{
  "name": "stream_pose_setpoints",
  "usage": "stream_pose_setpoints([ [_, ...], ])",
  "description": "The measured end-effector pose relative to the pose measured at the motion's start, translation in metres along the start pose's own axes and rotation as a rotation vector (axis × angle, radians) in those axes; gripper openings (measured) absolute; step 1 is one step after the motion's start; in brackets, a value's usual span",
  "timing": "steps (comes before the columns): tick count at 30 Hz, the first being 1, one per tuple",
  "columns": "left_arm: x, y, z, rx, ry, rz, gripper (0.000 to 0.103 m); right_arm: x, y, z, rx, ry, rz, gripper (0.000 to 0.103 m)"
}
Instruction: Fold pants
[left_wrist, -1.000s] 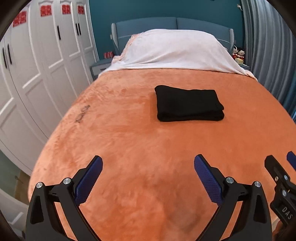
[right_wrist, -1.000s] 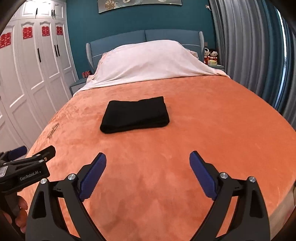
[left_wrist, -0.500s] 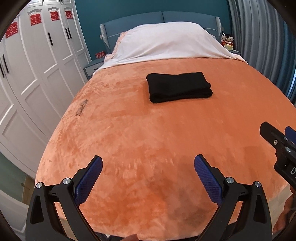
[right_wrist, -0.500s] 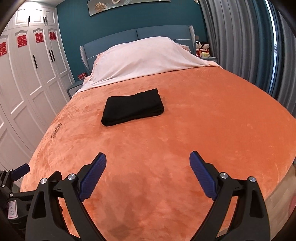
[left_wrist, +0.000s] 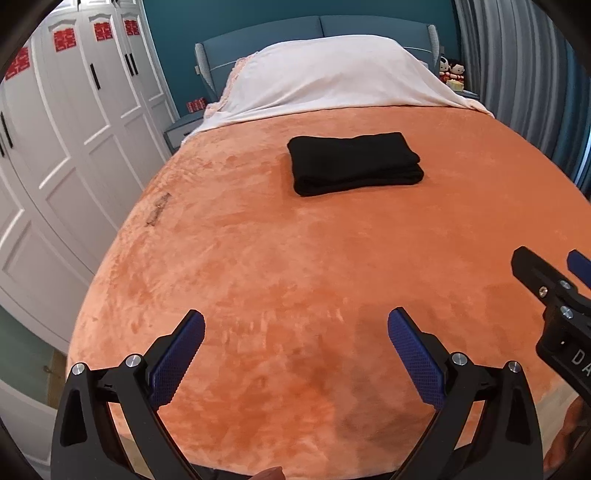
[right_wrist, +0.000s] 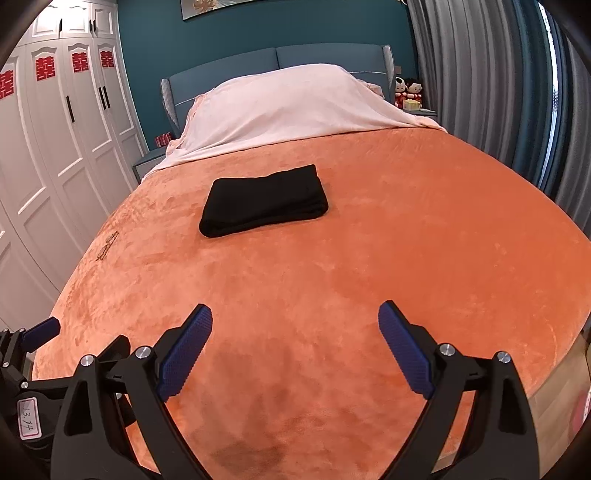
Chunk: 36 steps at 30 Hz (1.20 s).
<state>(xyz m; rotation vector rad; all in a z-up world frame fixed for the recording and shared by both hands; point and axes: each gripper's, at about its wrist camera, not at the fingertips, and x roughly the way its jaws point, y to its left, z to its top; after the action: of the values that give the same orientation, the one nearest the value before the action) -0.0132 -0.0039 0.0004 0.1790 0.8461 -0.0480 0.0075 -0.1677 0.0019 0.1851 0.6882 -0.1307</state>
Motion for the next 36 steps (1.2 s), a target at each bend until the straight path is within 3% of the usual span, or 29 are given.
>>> stream_pose_setpoints([
  [6,0.006,0.010,0.003,-0.051,0.001,-0.053,0.098,0.002,0.002,0.001,-0.004,0.003,0.004,0.089],
  [14,0.002,0.007,0.005,-0.014,-0.028,-0.029,0.098,0.003,0.001,0.001,-0.009,0.000,0.008,0.089],
  [36,-0.007,0.004,0.005,-0.033,-0.051,-0.031,0.097,0.000,0.001,0.006,-0.043,-0.016,0.005,0.089],
])
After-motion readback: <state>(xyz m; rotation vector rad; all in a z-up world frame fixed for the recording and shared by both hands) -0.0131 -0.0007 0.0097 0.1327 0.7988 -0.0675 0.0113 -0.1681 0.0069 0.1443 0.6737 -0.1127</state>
